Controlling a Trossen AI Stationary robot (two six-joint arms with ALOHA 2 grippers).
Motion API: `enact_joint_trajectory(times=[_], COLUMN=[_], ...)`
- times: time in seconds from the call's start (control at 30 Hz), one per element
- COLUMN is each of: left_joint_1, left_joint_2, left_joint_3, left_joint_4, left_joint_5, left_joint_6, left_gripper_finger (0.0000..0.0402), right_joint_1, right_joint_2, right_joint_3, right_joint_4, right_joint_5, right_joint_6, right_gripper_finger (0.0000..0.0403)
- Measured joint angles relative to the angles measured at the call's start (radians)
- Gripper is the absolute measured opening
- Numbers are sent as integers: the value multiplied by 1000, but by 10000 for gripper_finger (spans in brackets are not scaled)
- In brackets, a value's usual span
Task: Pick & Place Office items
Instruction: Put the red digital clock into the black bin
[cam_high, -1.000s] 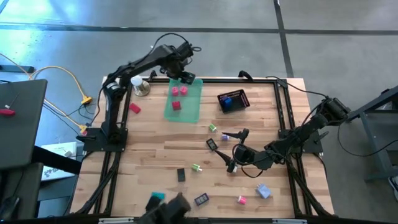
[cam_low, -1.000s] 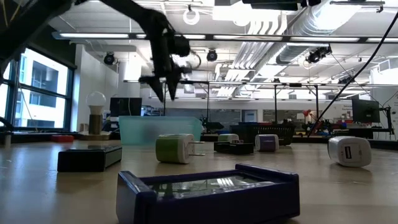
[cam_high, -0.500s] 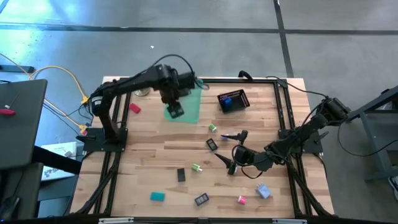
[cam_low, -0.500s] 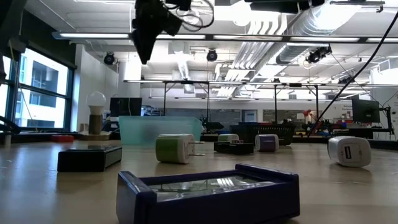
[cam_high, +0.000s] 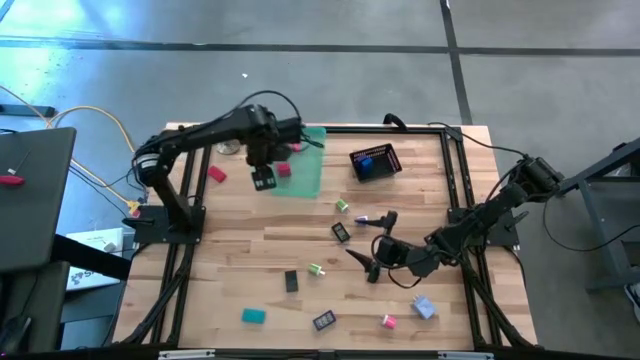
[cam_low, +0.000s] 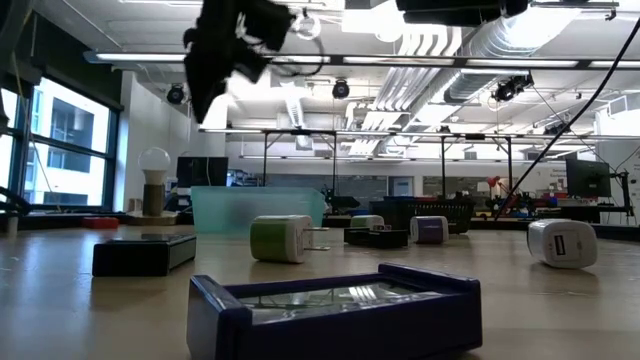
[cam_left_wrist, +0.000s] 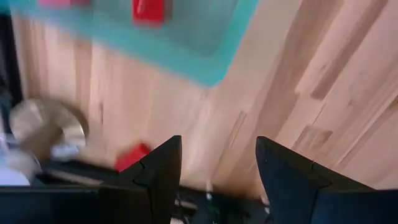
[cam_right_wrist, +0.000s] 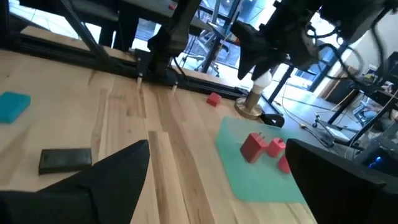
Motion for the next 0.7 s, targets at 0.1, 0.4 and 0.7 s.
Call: enact_joint_trajectory(times=[0.1, 0.4, 0.7], left_joint_1=[79, 228, 276], left_joint_2=[-67, -336, -429], left_joint_3=[-100, -429, -582], left_joint_4=[10, 185, 230], left_joint_5=[26, 219, 197], left_joint_6=[-7, 150, -120], left_gripper_finger=[195, 195, 195], right_joint_1=[0, -9, -42], right_joint_2=[0, 0, 0], right_joint_3=[0, 0, 0], right_joint_4=[-31, -37, -33], right_joint_5=[-1, -9, -78], right_joint_6=[28, 34, 50], right_gripper_finger=[365, 365, 365])
